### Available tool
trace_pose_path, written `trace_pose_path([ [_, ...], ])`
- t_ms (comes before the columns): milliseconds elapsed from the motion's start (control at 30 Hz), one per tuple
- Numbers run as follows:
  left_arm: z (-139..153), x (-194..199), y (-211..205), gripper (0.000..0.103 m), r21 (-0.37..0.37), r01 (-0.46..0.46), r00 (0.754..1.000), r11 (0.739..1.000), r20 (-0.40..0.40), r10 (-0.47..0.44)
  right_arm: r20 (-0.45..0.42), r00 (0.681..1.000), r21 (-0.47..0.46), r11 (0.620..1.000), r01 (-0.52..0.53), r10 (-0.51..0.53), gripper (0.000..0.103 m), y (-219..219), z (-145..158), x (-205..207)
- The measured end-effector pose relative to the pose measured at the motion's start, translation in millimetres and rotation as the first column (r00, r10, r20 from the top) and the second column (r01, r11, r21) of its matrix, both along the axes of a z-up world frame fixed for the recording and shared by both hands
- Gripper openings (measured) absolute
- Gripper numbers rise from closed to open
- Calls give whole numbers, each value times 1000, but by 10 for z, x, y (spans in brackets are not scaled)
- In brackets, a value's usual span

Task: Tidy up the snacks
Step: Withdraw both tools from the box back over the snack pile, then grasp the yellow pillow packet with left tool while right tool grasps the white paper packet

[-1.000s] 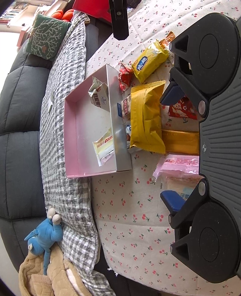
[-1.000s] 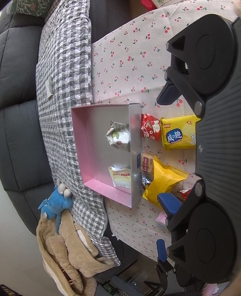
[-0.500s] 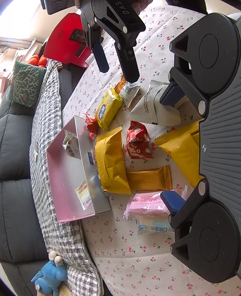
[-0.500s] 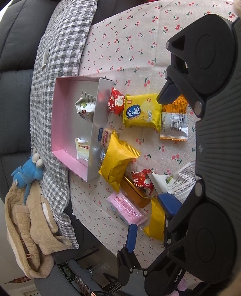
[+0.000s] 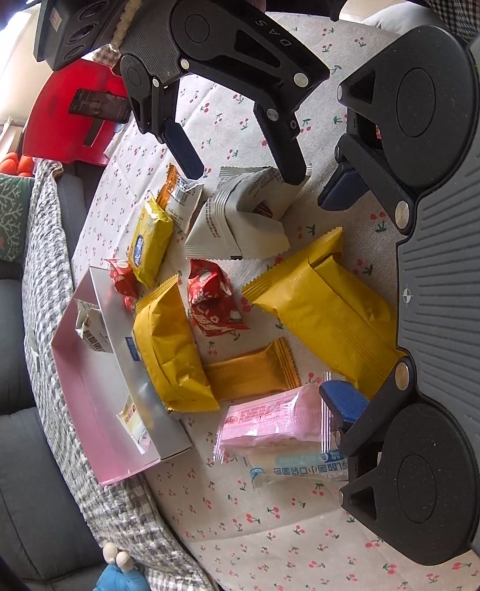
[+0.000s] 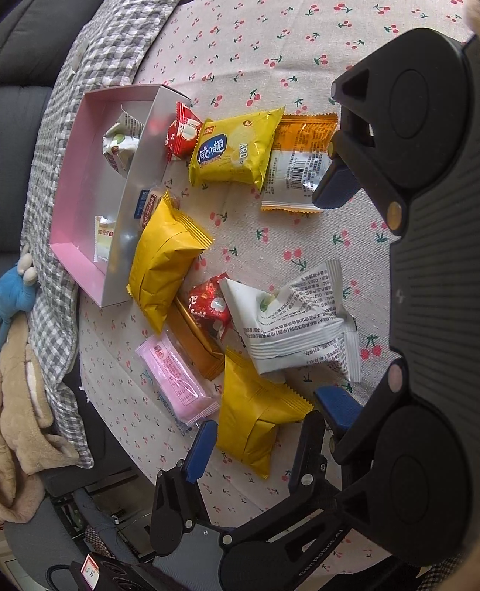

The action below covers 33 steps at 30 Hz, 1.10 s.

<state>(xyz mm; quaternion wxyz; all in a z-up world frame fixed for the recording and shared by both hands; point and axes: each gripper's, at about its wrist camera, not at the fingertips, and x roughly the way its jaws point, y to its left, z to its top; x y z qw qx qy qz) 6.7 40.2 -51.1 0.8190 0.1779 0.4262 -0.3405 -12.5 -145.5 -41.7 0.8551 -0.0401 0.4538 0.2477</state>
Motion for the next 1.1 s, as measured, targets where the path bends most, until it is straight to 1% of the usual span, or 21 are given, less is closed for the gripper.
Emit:
trace_pose_path([
  [133, -50, 30, 10, 98, 32, -8, 1000, 999, -3, 9, -10, 1000, -38, 999, -5, 5, 103, 79, -104, 4],
  [267, -88, 83, 39, 97, 35, -48, 998, 998, -34, 49, 25, 999, -68, 997, -32, 34, 103, 129, -104, -19],
  [367, -99, 107, 52, 90, 31, -69, 997, 997, -44, 71, 22, 1000, -55, 998, -17, 19, 102, 116, -99, 14],
  [467, -98, 127, 59, 81, 20, -94, 994, 995, -56, 95, 24, 1000, -45, 999, -6, 7, 100, 120, -88, 53],
  [533, -93, 144, 65, 74, 8, -113, 991, 994, -68, 113, 23, 1000, -35, 999, 0, 0, 96, 114, -80, 71],
  [567, -90, 150, 71, 73, 0, -122, 990, 993, -74, 121, 22, 1000, -31, 1000, 5, -4, 95, 119, -79, 85],
  [667, -78, 166, 82, 64, -21, -152, 985, 988, -84, 149, 23, 1000, -21, 1000, 14, -13, 89, 122, -63, 105],
  [733, -72, 177, 85, 56, -32, -173, 981, 984, -91, 169, 22, 1000, -12, 1000, 17, -17, 84, 122, -55, 119],
  [867, -65, 205, 101, 51, -52, -215, 972, 975, -109, 208, 23, 1000, -13, 1000, 18, -18, 78, 133, -53, 151],
  [933, -62, 210, 99, 46, -56, -234, 967, 971, -114, 227, 24, 1000, -11, 1000, 18, -17, 75, 137, -49, 160],
  [1000, -54, 210, 90, 43, -62, -251, 962, 966, -124, 242, 24, 1000, -8, 1000, 18, -18, 72, 142, -43, 165],
  [1100, -49, 207, 68, 42, -67, -269, 956, 961, -137, 258, 24, 1000, -10, 1000, 19, -18, 66, 149, -37, 172],
])
